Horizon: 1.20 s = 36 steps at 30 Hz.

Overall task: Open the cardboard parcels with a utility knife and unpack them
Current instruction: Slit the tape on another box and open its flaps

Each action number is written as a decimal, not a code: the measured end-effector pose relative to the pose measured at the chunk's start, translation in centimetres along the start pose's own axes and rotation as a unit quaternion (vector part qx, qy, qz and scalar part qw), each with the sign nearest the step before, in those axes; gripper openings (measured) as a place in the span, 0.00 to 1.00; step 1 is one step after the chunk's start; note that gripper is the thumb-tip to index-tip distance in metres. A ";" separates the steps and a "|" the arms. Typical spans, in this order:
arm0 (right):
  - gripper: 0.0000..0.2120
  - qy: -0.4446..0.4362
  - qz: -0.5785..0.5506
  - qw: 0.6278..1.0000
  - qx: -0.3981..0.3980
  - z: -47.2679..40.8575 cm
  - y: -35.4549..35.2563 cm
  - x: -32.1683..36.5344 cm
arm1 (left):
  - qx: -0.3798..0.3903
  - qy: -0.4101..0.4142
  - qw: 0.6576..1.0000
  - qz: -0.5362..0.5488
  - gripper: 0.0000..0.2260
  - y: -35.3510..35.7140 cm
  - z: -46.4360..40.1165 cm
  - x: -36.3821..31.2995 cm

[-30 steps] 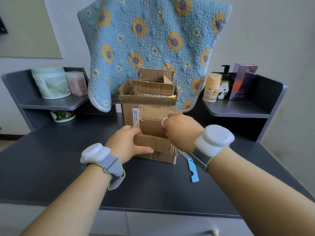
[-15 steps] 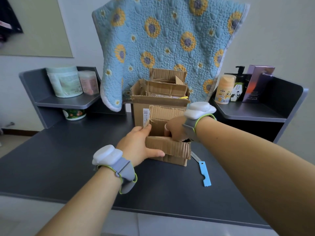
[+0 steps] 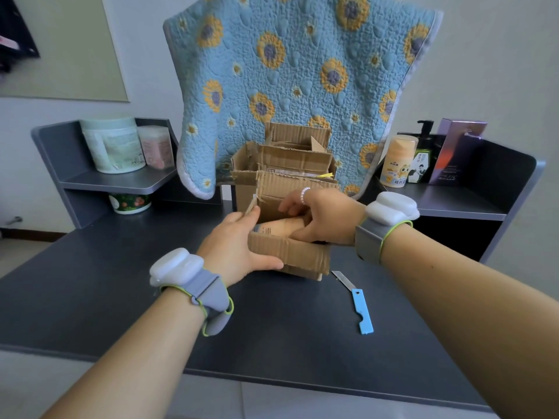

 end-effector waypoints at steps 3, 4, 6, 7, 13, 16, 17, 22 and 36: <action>0.20 0.006 -0.078 0.993 -0.085 0.2 -0.6 0.2 | 0.007 -0.016 1.000 -0.011 0.50 -0.1 0.1 0.3; 0.19 0.009 -0.101 0.989 -0.112 0.3 -0.9 0.2 | 0.015 -0.024 1.000 -0.012 0.50 0.0 0.2 0.4; 0.17 0.015 -0.120 0.981 -0.152 0.4 -1.3 0.2 | 0.034 -0.042 0.999 0.002 0.50 -0.1 0.5 0.5; 0.16 0.018 -0.127 0.977 -0.169 0.5 -1.5 0.1 | 0.032 -0.050 0.998 0.007 0.49 -0.2 0.6 0.3; 0.11 0.038 -0.260 0.921 -0.288 1.1 -2.8 -0.5 | -0.156 0.048 0.985 0.056 0.25 -1.9 0.3 -3.0; 0.10 0.044 -0.338 0.890 -0.302 1.5 -3.4 -0.5 | -0.151 0.080 0.983 0.073 0.28 -2.1 -0.3 -5.1; 0.10 0.043 -0.358 0.882 -0.303 1.6 -3.5 -0.4 | -0.157 0.080 0.982 0.069 0.29 -2.1 -0.5 -5.4; 0.08 0.042 -0.501 0.828 -0.248 2.3 -3.7 -0.8 | -0.133 0.019 0.966 0.221 0.29 -1.4 -1.2 -6.5; 0.20 0.066 -0.501 0.846 -0.171 4.3 -3.2 -4.8 | -0.066 0.078 0.909 0.404 0.16 0.4 -2.8 -10.5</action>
Point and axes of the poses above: each hand's wrist, its own z-axis away from the middle knuckle, its own y-axis out of the palm, x = y × z, the point moved 3 cm from there along -z, towards the middle knuckle, and after that the axes turned 4 degrees about -z, right-handed, at the moved point
